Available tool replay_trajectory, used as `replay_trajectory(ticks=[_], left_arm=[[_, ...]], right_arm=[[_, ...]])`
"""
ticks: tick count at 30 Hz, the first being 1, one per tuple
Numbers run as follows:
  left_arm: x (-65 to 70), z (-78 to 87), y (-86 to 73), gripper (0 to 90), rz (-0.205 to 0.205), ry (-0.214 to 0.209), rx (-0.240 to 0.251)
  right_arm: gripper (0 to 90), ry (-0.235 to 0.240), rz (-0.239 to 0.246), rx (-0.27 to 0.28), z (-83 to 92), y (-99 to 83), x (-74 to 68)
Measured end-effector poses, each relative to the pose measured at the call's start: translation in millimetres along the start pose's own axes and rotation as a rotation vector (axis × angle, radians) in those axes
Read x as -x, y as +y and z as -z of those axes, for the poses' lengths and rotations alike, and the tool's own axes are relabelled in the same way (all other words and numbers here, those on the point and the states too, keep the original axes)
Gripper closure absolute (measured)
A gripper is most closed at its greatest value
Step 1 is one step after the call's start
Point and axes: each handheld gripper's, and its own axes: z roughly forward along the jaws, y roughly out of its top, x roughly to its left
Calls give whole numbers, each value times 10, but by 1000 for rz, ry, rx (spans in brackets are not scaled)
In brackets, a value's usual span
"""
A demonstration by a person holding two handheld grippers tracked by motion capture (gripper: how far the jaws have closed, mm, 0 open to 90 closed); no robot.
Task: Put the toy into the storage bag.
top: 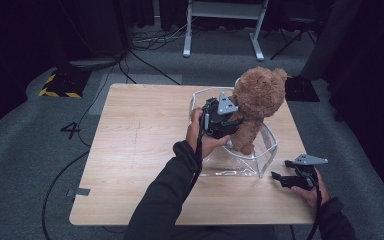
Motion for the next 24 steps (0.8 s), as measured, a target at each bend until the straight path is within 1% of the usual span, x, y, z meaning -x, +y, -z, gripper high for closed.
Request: replay_trajectory(ticks=[3, 4, 8, 11, 17, 19, 20, 21, 22, 24], left_arm=[[-4, 4, 12, 649, -15, 3, -29], [0, 1, 16, 649, -20, -2, -41], [18, -14, 31, 649, -54, -11, -93], [27, -11, 36, 647, -72, -18, -111], [16, -4, 24, 643, -73, -28, -136], [9, 0, 15, 642, -78, -31, -157], [-5, 5, 12, 639, -90, -35, -181], [-5, 5, 12, 639, -90, -35, -181], [-6, 4, 9, 638, -92, -40, -196], [-11, 8, 4, 638, -110, -36, -222]], right_arm=[[189, 0, 0, 0, 0, 0, 0], [189, 0, 0, 0, 0, 0, 0], [189, 0, 1, 0, 0, 0, 0], [189, 0, 1, 0, 0, 0, 0], [189, 1, -1, -1, 1, -1, -1], [189, 1, -2, -1, 1, -1, -2], [189, 0, 0, 0, 0, -1, 0], [189, 0, 0, 0, 0, -1, 0], [189, 0, 0, 0, 0, -1, 0], [189, 0, 0, 0, 0, -1, 0]])
